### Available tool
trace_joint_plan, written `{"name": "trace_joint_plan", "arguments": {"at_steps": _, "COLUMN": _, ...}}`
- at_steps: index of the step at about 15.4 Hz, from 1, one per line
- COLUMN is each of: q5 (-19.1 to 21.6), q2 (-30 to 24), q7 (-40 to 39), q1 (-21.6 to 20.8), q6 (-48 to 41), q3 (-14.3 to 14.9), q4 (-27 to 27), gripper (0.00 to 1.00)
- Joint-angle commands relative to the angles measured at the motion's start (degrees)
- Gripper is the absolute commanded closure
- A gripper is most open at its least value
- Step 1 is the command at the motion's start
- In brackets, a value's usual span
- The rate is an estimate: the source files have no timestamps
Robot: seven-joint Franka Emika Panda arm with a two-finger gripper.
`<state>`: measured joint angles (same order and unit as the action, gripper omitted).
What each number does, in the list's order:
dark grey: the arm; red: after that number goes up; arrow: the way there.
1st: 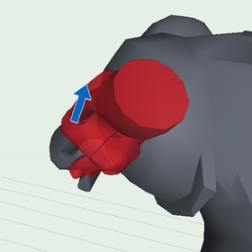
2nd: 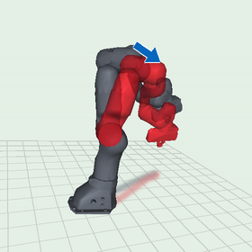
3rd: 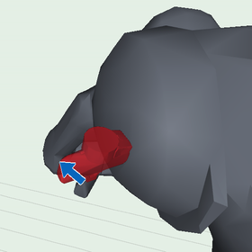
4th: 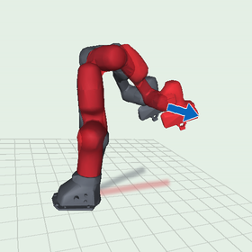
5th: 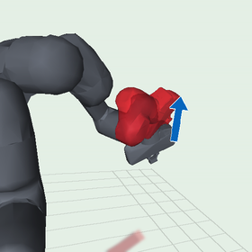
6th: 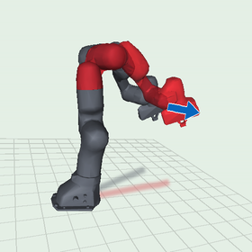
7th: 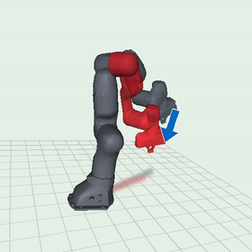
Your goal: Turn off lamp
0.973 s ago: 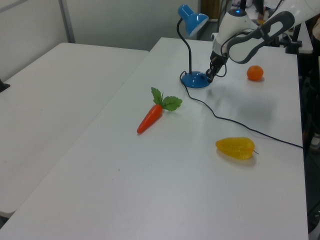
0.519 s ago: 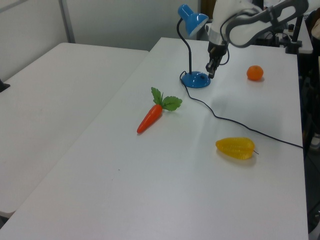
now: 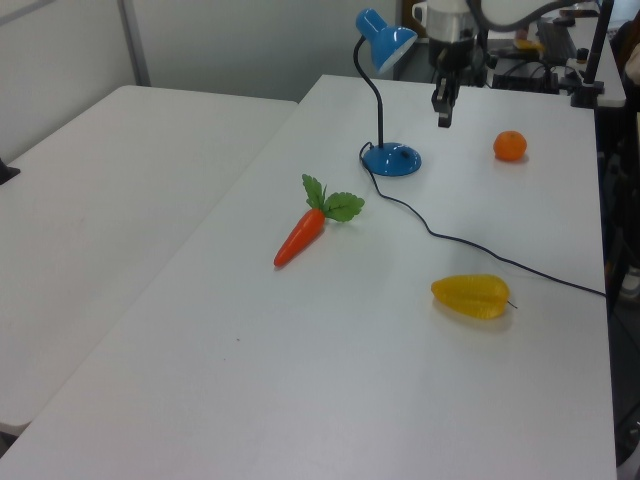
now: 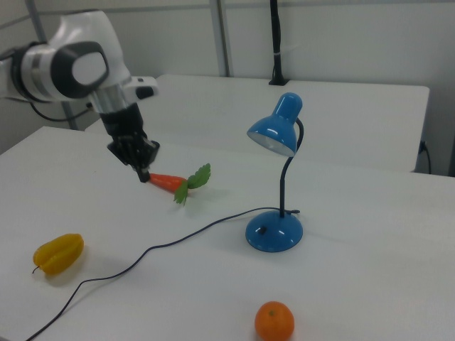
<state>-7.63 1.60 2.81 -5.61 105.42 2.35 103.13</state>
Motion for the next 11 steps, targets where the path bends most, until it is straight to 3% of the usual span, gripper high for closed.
{"name": "trace_joint_plan", "arguments": {"at_steps": 1, "q5": 0.77, "q2": -1.07, "q7": -0.35, "q1": -3.08, "q6": -8.02, "q3": 0.46, "q4": -4.33, "gripper": 1.0}}
{"name": "trace_joint_plan", "arguments": {"at_steps": 6, "q5": 4.72, "q2": -1.87, "q7": -1.31, "q1": -2.92, "q6": -13.92, "q3": 1.16, "q4": -8.81, "gripper": 1.0}}
{"name": "trace_joint_plan", "arguments": {"at_steps": 7, "q5": 5.33, "q2": -1.87, "q7": -2.62, "q1": -2.74, "q6": -15.5, "q3": 1.34, "q4": -9.78, "gripper": 0.94}}
{"name": "trace_joint_plan", "arguments": {"at_steps": 8, "q5": 5.86, "q2": -1.87, "q7": -3.68, "q1": -2.48, "q6": -16.73, "q3": 1.42, "q4": -10.4, "gripper": 0.82}}
{"name": "trace_joint_plan", "arguments": {"at_steps": 9, "q5": 6.04, "q2": -1.87, "q7": -4.3, "q1": -1.86, "q6": -17.35, "q3": 1.42, "q4": -10.66, "gripper": 0.61}}
{"name": "trace_joint_plan", "arguments": {"at_steps": 11, "q5": 5.78, "q2": -2.39, "q7": -4.48, "q1": -1.42, "q6": -18.15, "q3": 1.34, "q4": -10.93, "gripper": 0.28}}
